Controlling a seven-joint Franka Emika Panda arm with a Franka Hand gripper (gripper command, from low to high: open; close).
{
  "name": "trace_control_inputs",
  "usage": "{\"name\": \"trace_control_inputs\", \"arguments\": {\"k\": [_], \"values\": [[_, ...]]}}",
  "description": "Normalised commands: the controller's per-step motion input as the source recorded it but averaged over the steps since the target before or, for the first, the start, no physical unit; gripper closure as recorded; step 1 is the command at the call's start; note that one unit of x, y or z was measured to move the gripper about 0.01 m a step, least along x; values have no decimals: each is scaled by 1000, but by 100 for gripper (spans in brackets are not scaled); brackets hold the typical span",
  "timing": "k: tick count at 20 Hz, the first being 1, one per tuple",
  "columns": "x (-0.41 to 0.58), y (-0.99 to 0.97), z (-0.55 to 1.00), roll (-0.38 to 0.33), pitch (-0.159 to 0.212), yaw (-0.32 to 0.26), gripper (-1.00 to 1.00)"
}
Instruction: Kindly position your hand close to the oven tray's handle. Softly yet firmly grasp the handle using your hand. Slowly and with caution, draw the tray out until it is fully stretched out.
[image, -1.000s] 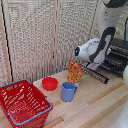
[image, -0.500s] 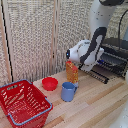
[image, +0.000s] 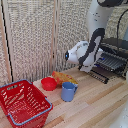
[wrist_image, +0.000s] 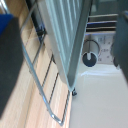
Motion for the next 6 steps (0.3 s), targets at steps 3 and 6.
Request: {"name": "trace_control_inputs", "arguments": {"k": [3, 6], "values": [[64, 247, 718, 19, 20, -39, -100], [41, 202, 492, 90, 49, -64, -100]]}}
